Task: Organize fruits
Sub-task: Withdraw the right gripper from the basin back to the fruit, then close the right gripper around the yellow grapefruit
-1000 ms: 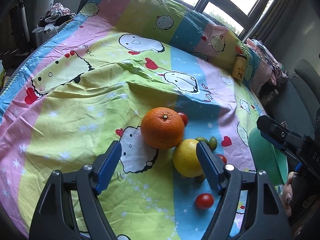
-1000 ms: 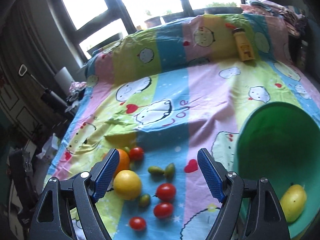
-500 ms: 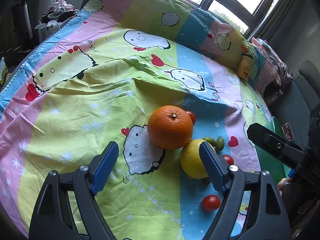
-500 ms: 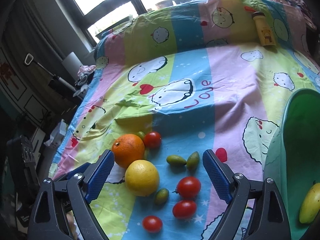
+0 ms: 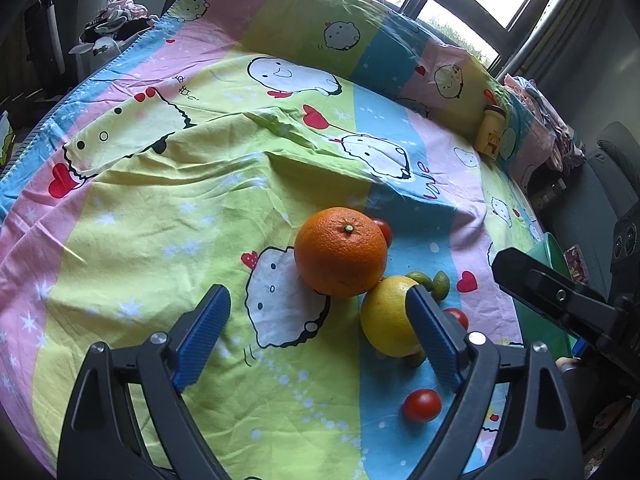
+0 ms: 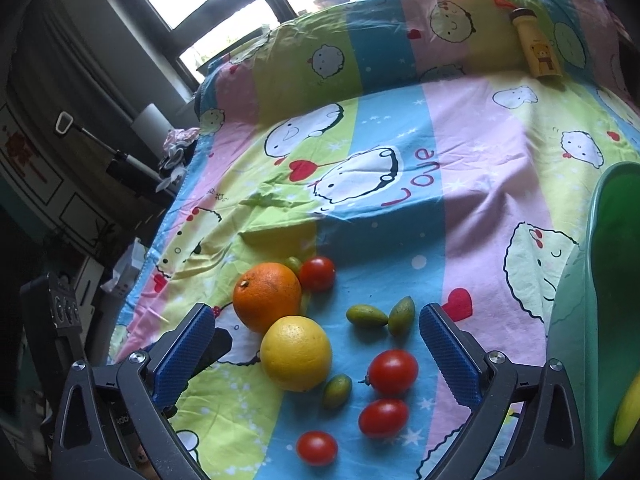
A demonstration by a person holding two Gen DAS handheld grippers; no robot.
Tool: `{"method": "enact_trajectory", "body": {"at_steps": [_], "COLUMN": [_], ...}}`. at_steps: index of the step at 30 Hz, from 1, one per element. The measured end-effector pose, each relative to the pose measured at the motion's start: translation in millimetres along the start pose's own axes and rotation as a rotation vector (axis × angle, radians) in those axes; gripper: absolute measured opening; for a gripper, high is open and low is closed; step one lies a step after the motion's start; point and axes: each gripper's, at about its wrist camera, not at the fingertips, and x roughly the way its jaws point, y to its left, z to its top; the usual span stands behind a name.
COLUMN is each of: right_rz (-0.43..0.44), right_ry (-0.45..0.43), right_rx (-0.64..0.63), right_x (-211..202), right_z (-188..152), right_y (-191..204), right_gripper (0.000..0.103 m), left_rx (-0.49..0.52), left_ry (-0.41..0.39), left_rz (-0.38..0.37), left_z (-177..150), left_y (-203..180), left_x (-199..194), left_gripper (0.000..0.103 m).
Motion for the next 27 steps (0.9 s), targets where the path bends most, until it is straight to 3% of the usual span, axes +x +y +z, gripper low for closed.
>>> {"method": "enact_trajectory", "body": {"at_steps": [24,27], "right_rz": [0.051,0.082], "right_ry": [0.082,0.095], "right_rx": [0.071,0.083], "right_x": [16.9,17.5], "right_z": [-4.7,-3.7], "right_y": [-5.6,-6.3], "right_gripper": [0.102,0.096], "left_rx": [0.018,0.018], "left_ry": [0.021,0.023], "left_rz": [0.006,-0.003], "left_z": [-1.4,-1.7], "left_y": [-1.7,-1.7], "left_x": [3.2,2.4], "left_gripper": [0.089,0.089]}}
